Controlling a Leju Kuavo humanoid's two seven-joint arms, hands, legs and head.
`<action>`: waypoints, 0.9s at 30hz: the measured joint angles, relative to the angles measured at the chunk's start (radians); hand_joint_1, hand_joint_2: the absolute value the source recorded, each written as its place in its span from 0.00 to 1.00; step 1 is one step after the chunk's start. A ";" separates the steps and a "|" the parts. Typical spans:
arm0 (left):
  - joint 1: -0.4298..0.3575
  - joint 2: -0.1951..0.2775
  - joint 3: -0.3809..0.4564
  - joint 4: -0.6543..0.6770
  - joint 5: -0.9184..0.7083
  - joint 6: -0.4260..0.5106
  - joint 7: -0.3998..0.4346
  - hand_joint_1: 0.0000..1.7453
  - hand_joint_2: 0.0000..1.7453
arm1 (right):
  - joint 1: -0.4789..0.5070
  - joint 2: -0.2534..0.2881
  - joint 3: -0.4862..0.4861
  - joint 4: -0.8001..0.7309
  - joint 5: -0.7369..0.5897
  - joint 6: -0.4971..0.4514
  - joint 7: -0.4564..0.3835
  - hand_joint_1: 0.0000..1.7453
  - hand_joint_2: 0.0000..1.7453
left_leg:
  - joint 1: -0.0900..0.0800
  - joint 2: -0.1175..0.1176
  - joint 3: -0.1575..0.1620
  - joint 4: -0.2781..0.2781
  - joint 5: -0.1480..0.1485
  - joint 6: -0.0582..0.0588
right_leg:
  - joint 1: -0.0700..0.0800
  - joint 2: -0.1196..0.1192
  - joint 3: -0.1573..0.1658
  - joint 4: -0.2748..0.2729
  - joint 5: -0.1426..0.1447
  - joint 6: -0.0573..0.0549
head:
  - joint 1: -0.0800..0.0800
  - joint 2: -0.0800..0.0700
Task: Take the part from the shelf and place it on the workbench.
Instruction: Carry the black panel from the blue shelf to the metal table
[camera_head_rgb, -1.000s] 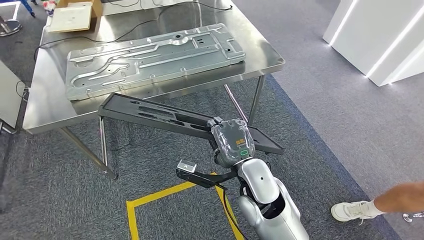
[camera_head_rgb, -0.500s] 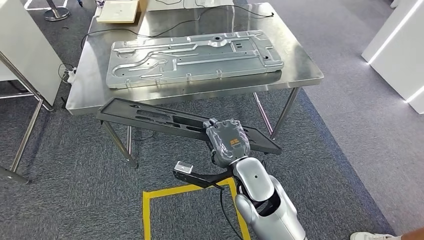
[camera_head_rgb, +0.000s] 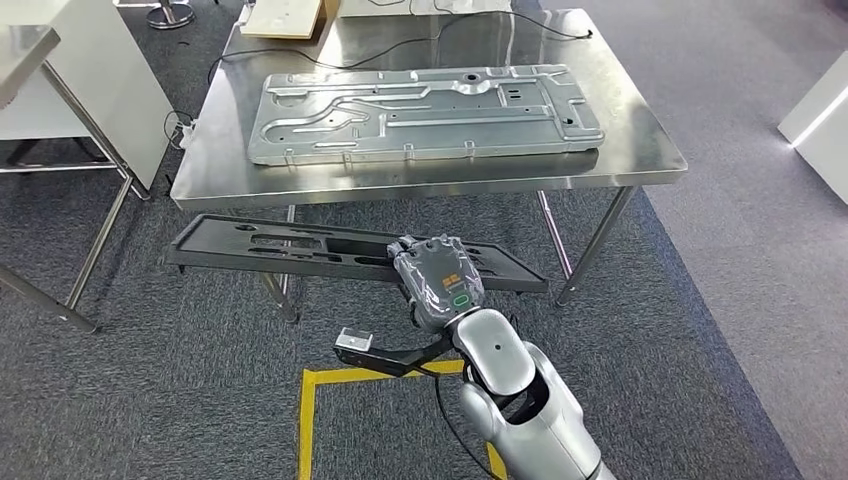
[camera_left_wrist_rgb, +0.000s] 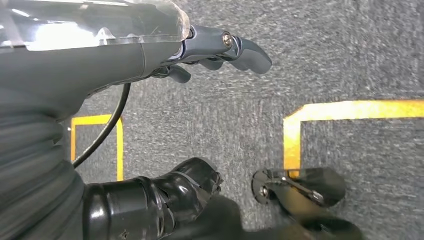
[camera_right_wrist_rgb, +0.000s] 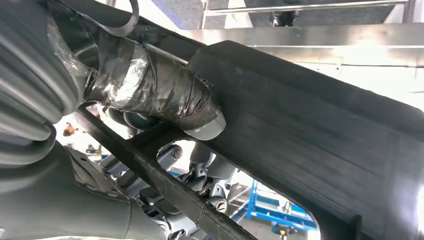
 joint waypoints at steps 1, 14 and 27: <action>0.000 -0.001 0.000 0.000 0.000 0.000 0.000 0.00 1.00 | 0.000 0.000 0.000 0.000 0.000 -0.001 0.000 1.00 1.00 | -0.001 0.000 0.007 -0.015 0.000 0.006 | 0.003 0.000 -0.002 0.003 -0.002 -0.003 | 0.000 0.000; 0.000 -0.003 0.000 0.000 -0.005 0.003 0.003 0.00 1.00 | 0.007 -0.005 0.001 0.000 -0.001 -0.006 0.000 1.00 1.00 | -0.012 -0.003 0.006 -0.014 0.000 0.027 | -0.001 0.001 0.003 -0.010 0.005 0.009 | 0.000 0.000; 0.001 -0.007 0.000 0.000 0.004 0.003 0.001 0.00 1.00 | 0.019 -0.005 0.001 0.001 0.000 -0.063 -0.002 1.00 1.00 | -0.011 -0.002 0.006 -0.014 0.000 0.028 | 0.000 0.001 0.001 -0.007 0.004 0.019 | 0.000 0.000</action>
